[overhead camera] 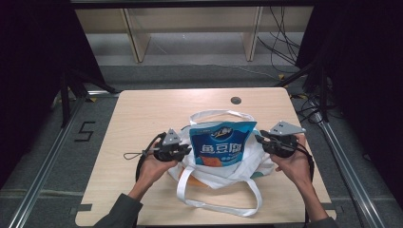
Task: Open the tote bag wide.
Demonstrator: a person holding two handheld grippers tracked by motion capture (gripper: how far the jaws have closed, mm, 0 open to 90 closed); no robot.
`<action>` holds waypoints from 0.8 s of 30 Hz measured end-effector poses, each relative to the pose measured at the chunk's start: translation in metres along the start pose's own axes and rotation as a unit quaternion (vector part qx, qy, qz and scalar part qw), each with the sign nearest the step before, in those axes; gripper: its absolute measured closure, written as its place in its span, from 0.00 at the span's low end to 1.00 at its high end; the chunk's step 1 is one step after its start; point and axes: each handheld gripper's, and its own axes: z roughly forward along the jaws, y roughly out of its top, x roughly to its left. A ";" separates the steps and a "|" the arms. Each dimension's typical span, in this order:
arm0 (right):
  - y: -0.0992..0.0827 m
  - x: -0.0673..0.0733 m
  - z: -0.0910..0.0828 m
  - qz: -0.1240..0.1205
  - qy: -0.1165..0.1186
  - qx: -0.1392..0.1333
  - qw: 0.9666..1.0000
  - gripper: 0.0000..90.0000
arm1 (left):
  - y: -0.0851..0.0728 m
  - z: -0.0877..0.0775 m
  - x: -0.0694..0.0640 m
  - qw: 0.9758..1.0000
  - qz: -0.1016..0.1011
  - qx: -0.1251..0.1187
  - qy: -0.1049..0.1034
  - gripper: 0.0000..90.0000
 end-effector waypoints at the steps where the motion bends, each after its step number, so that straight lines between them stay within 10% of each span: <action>1: -0.003 -0.004 0.007 -0.011 -0.005 0.009 1.000 0.86 | -0.003 0.002 -0.002 1.000 0.003 0.007 -0.001 0.86; 13: -0.050 -0.021 0.068 0.018 -0.017 0.120 0.992 0.98 | -0.034 0.022 -0.011 0.999 0.025 0.047 0.006 0.92; 18: -0.051 -0.020 0.072 0.014 -0.026 0.115 0.993 0.96 | -0.030 0.016 -0.012 0.999 0.027 0.042 0.015 0.92; 24: -0.036 -0.022 0.044 0.018 -0.021 0.067 0.997 0.84 | -0.015 -0.014 -0.016 0.999 -0.016 -0.036 -0.006 0.89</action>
